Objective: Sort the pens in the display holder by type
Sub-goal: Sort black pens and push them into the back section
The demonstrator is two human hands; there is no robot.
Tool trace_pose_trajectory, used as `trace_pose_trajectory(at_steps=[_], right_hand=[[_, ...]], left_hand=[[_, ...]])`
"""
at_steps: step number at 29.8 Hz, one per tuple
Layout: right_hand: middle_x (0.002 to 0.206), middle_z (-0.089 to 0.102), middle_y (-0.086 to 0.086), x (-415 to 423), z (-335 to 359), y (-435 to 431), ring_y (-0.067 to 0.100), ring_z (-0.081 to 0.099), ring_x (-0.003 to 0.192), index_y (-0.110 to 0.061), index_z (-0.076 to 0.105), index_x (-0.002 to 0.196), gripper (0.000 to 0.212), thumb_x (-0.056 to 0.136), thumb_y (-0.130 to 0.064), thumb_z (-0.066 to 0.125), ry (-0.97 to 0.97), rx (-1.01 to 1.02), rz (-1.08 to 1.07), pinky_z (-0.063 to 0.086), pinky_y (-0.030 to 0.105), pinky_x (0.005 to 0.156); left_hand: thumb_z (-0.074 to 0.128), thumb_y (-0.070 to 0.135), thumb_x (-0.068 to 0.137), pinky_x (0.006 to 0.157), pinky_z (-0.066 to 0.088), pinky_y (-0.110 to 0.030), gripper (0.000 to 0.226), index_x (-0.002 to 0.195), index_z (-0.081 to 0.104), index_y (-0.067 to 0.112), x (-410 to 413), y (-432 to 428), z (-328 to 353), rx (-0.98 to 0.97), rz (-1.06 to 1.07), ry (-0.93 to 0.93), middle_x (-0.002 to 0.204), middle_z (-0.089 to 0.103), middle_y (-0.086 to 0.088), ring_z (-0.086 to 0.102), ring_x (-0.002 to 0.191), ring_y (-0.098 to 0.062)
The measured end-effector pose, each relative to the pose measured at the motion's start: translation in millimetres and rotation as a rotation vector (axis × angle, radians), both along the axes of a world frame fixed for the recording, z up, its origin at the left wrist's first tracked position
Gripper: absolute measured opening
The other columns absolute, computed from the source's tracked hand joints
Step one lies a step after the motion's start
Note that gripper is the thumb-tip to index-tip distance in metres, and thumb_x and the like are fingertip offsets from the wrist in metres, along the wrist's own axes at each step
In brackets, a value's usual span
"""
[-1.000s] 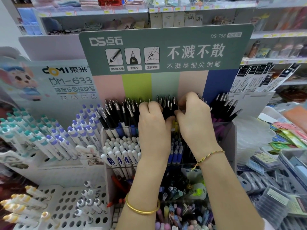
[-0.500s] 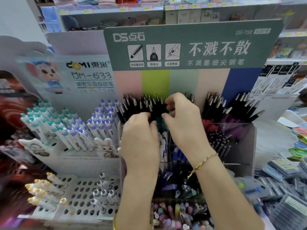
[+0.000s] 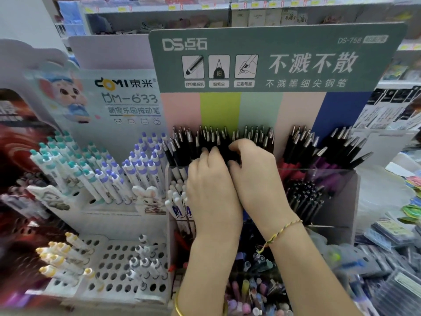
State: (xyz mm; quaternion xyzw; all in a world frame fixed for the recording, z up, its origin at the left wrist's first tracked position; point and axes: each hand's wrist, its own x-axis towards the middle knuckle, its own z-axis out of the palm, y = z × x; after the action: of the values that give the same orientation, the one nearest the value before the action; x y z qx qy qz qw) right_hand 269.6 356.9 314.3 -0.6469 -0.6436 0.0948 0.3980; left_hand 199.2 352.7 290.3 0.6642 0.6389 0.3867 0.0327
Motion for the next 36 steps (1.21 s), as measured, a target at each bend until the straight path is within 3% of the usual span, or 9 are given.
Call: trace_pose_trajectory(at_steps=[4, 8, 13, 19, 25, 28, 30, 32, 36], right_hand=[[0.122, 0.062, 0.007, 4, 0, -5, 0.02, 0.054, 0.114, -0.011, 0.055, 0.125, 0.038, 0.089, -0.002, 0.05, 0.031, -0.04, 0.051, 0.037, 0.022, 0.089], [0.124, 0.06, 0.009, 7, 4, -11, 0.021, 0.054, 0.115, -0.009, 0.053, 0.128, 0.037, 0.092, -0.005, 0.045, 0.081, -0.085, 0.133, 0.038, 0.023, 0.088], [0.108, 0.059, 0.007, 14, 5, -14, 0.015, 0.053, 0.073, -0.009, 0.049, 0.117, 0.026, 0.094, -0.004, 0.04, 0.158, -0.132, 0.227, 0.042, 0.028, 0.069], [0.13, 0.054, 0.01, 14, 3, -15, 0.017, 0.05, 0.115, -0.006, 0.04, 0.136, 0.042, 0.094, -0.003, 0.04, 0.158, -0.129, 0.181, 0.029, 0.008, 0.081], [0.12, 0.06, 0.006, 16, 4, -13, 0.009, 0.05, 0.073, -0.015, 0.047, 0.135, 0.044, 0.095, -0.001, 0.035, 0.149, -0.122, 0.219, 0.042, 0.022, 0.064], [0.128, 0.057, 0.007, 15, 4, -13, 0.016, 0.053, 0.076, -0.015, 0.041, 0.14, 0.046, 0.096, -0.002, 0.035, 0.177, -0.157, 0.22, 0.044, 0.024, 0.075], [0.131, 0.056, 0.009, 13, 5, -13, 0.004, 0.043, 0.063, -0.015, 0.039, 0.141, 0.047, 0.096, -0.003, 0.035, 0.217, -0.182, 0.219, 0.045, 0.03, 0.083], [0.128, 0.057, 0.009, 13, 4, -12, -0.006, 0.034, 0.06, -0.015, 0.041, 0.14, 0.046, 0.096, -0.002, 0.035, 0.255, -0.184, 0.204, 0.042, 0.028, 0.078], [0.122, 0.058, 0.005, 13, 2, -12, -0.006, 0.039, 0.055, -0.017, 0.043, 0.137, 0.046, 0.095, -0.001, 0.035, 0.286, -0.177, 0.191, 0.045, 0.018, 0.064]], left_hand=[[0.042, 0.009, 0.096, 0.09, 0.037, -0.035, 0.05, 0.145, 0.029, 0.01, 0, -1, 10, -0.113, 0.016, -0.032, 0.132, 0.052, -0.01, 0.042, 0.121, -0.026], [0.041, 0.01, 0.096, 0.086, 0.037, -0.038, 0.049, 0.143, 0.027, 0.006, 2, 4, 15, -0.185, -0.014, -0.007, 0.132, 0.05, -0.013, 0.042, 0.119, -0.03], [0.043, 0.011, 0.096, 0.093, 0.035, -0.036, 0.057, 0.148, 0.02, 0.006, 6, 7, 13, -0.184, 0.011, -0.043, 0.144, 0.038, -0.011, 0.034, 0.126, -0.029], [0.042, 0.009, 0.096, 0.102, 0.032, -0.034, 0.059, 0.149, 0.016, 0.008, 8, 4, 9, -0.13, -0.054, -0.067, 0.151, 0.029, -0.01, 0.031, 0.135, -0.024], [0.046, -0.001, 0.082, 0.099, 0.042, -0.043, 0.05, 0.132, 0.042, 0.001, 4, 15, 9, -0.115, -0.165, -0.335, 0.131, 0.051, -0.016, 0.05, 0.12, -0.03], [0.045, -0.001, 0.082, 0.098, 0.043, -0.045, 0.048, 0.13, 0.044, 0.001, 4, 18, 9, -0.12, -0.157, -0.322, 0.127, 0.054, -0.016, 0.051, 0.117, -0.03], [0.044, 0.0, 0.083, 0.097, 0.044, -0.044, 0.046, 0.13, 0.044, 0.002, 4, 18, 10, -0.115, -0.146, -0.306, 0.126, 0.053, -0.015, 0.051, 0.115, -0.029], [0.043, 0.001, 0.085, 0.096, 0.044, -0.044, 0.048, 0.133, 0.042, 0.004, 5, 17, 11, -0.112, -0.139, -0.269, 0.128, 0.051, -0.015, 0.05, 0.116, -0.029], [0.044, 0.002, 0.088, 0.096, 0.042, -0.042, 0.054, 0.141, 0.035, 0.006, 4, 15, 16, -0.137, -0.127, -0.221, 0.135, 0.043, -0.015, 0.047, 0.119, -0.03]])
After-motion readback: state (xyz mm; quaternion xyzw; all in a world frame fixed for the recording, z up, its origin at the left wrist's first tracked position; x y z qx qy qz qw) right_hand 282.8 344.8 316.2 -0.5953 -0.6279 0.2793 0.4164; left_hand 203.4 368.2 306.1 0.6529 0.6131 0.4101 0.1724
